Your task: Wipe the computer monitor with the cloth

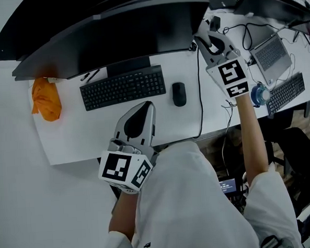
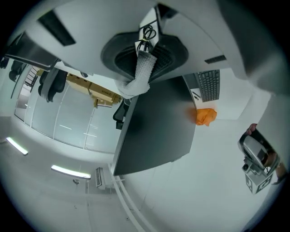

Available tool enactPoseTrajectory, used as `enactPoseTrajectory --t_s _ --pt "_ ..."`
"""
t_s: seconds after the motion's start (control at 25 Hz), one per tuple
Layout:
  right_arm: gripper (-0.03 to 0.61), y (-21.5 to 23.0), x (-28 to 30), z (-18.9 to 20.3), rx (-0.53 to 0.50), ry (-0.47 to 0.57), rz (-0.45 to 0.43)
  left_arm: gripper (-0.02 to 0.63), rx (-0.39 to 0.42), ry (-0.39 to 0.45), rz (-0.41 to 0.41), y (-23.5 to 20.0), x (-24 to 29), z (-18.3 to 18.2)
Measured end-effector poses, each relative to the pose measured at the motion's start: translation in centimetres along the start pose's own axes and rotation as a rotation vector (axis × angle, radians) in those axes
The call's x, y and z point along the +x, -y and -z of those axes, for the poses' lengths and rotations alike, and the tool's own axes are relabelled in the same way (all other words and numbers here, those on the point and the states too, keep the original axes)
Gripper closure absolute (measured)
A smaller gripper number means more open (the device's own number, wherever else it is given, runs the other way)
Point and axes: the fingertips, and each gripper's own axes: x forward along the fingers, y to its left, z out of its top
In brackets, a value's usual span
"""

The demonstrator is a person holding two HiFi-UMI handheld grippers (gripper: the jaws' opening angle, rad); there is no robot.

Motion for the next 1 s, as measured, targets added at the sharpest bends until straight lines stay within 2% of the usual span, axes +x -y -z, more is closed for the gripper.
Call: enactPoseTrajectory --t_s 0.32,0.6,1.0 --pt "0.546 1.3 -3.2 -6.7 -0.02 0.106 0.0 0.595 0.016 0.05 0.018 0.0 -1.1 -1.7" --pt "0.546 2.9 -5.2 -11.0 -0.023 0.144 0.021 0.595 0.037 0.098 0.027 0.5 -2.1 -3.5" --pt "0.543 4.2 -6.0 -14.8 -0.149 0.088 -0.042 0.594 0.023 0.142 0.017 0.6 -3.6 -4.1"
